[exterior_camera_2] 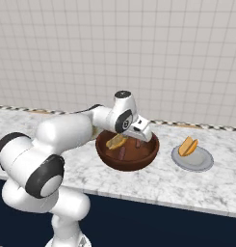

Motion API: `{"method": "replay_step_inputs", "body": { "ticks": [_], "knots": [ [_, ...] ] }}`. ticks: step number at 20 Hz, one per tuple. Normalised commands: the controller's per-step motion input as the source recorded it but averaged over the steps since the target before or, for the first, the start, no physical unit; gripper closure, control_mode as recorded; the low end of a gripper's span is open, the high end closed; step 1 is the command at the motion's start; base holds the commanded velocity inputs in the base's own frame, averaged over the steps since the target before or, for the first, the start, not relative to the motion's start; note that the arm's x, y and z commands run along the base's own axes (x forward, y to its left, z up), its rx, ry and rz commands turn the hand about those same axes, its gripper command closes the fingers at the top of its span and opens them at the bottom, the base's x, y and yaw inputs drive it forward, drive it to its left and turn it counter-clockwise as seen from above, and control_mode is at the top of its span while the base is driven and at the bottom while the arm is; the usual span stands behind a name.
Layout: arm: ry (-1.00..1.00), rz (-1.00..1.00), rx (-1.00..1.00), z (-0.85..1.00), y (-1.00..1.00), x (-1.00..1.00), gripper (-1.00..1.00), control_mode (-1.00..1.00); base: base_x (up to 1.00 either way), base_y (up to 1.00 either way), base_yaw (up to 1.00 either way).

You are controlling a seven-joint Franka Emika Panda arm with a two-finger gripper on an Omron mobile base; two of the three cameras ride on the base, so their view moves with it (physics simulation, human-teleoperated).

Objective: Place one bun and one sausage from the bowl on each plate.

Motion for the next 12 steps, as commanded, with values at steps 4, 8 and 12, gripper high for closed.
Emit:
{"method": "replay_step_inputs", "body": {
  "ticks": [4, 8, 12],
  "knots": [
    [0.02, 0.0, -0.01, 0.0, 0.32, 0.27, -1.0, -1.0, 0.0, 0.0, 0.0],
    [0.0, 0.0, 0.0, -0.08, 0.05, 0.53, -1.0, -1.0, 0.0, 0.0, 0.0],
    [0.0, 0.0, 0.0, -0.32, 0.08, 0.81, -1.0, -1.0, 0.0, 0.0, 0.0]
  ]
}}
